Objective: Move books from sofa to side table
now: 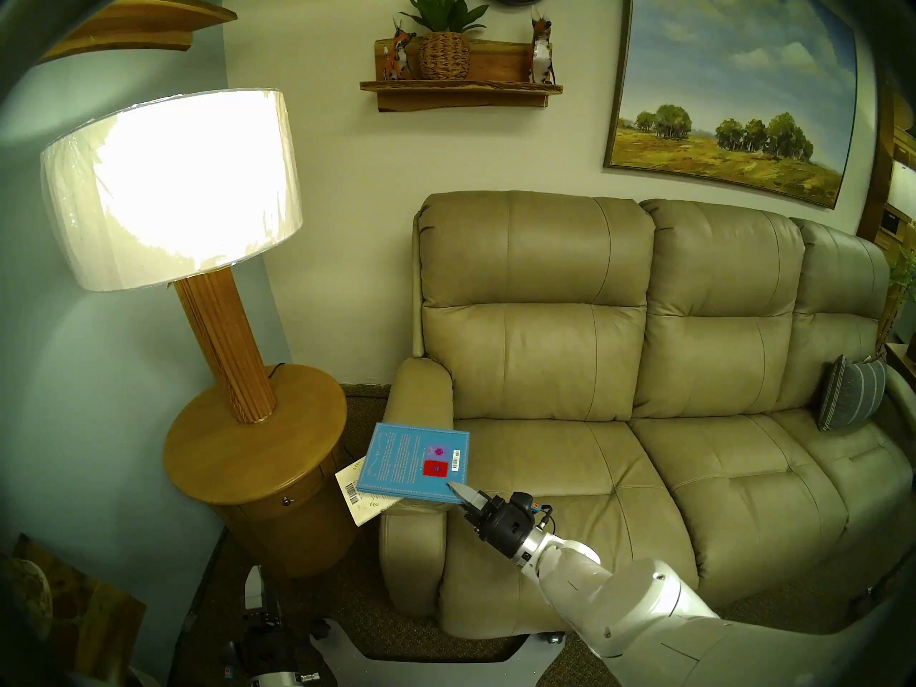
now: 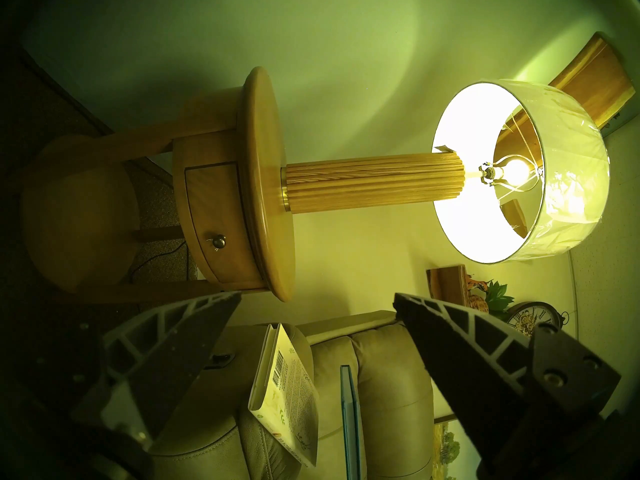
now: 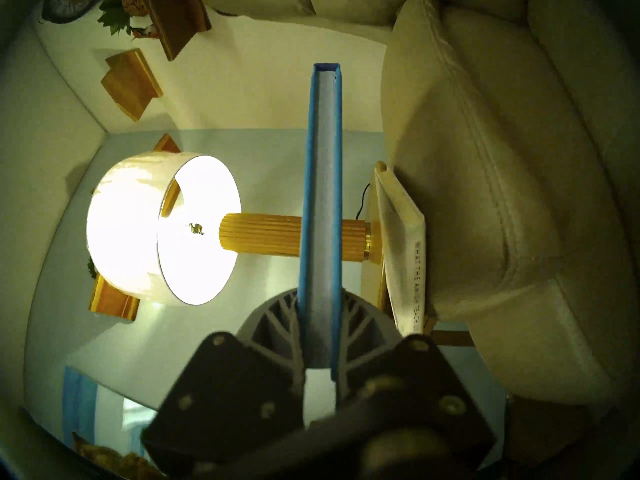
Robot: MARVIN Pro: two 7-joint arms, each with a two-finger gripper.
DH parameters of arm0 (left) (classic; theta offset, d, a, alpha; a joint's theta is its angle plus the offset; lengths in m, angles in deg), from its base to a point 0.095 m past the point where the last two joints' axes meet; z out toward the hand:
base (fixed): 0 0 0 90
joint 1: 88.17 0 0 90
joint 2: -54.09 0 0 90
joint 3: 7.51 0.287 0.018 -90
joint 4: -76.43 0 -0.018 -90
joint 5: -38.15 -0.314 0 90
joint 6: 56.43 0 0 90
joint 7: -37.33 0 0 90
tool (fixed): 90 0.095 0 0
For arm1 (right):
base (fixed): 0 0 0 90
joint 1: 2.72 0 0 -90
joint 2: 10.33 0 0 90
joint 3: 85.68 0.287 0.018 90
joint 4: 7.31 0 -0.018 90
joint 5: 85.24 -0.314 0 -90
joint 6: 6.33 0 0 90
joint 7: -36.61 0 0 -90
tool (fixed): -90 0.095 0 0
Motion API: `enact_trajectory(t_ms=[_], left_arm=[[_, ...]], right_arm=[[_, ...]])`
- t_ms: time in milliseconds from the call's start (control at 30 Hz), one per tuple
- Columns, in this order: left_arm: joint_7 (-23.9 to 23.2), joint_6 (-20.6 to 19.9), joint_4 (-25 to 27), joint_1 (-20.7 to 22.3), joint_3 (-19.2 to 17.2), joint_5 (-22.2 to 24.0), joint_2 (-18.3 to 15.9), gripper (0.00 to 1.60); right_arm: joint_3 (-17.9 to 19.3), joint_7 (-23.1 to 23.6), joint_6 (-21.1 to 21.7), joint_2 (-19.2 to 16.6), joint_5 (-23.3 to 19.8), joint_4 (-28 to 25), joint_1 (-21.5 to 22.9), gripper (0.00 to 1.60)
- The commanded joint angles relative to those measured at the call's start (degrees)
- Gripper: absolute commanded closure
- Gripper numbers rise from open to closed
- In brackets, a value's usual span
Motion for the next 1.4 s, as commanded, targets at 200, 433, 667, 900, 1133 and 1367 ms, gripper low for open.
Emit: enact_trajectory(t_ms=[200, 433, 667, 900, 1133, 1367], left_arm=[[-0.6, -0.5, 0.1, 0.7, 0.3, 0.8, -0.1, 0.0], [-0.3, -1.8, -0.8, 2.8, 2.5, 1.3, -1.2, 0.0], [0.0, -2.2, -1.4, 5.3, 5.2, 1.5, -2.3, 0.0], [0.9, 0.1, -2.0, 8.1, 7.8, 2.0, -3.0, 0.19], [2.1, 3.8, 1.4, 9.1, 5.5, 3.9, -1.4, 1.6], [6.0, 4.2, 7.1, 11.6, 0.8, 7.0, -2.7, 1.6]], right_arm=[[-5.0, 4.7, -2.8, 4.9, 3.8, -0.2, 0.4, 1.6], [-6.8, 4.7, -3.3, 7.1, 5.6, -0.2, 0.0, 1.6], [-8.4, 4.7, -3.7, 9.0, 7.4, -0.2, -0.4, 1.6], [-9.2, 4.7, -4.4, 9.6, 8.3, -0.3, -0.9, 1.6], [-8.6, 4.7, -4.7, 8.8, 7.7, -0.3, -0.5, 1.6], [-7.6, 4.7, -4.6, 7.5, 7.4, -0.3, -1.0, 0.0]])
